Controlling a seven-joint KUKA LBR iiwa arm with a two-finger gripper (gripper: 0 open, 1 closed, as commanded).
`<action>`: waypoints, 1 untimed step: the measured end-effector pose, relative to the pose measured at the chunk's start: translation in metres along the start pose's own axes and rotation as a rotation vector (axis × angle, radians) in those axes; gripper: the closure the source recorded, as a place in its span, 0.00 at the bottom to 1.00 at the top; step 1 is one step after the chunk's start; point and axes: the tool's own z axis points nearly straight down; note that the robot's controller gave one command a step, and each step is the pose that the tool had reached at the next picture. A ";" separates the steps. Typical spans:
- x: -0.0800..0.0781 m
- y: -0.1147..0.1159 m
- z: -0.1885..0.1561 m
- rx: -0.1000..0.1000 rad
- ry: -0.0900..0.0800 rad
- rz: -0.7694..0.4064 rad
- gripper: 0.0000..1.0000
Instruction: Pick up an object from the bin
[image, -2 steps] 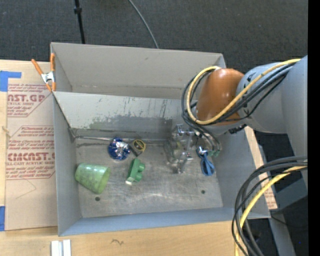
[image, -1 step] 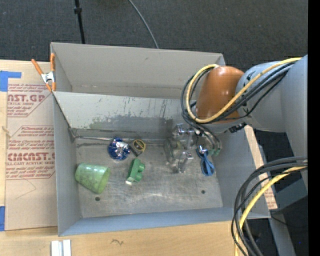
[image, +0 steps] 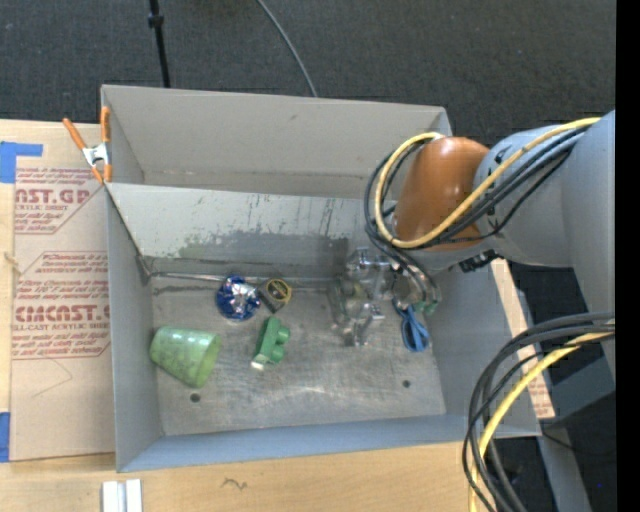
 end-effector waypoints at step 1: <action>-0.003 0.002 -0.003 0.004 0.016 -0.003 0.00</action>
Offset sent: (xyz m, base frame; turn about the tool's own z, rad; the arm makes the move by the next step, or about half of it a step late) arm 0.0000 0.0000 0.0000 -0.0001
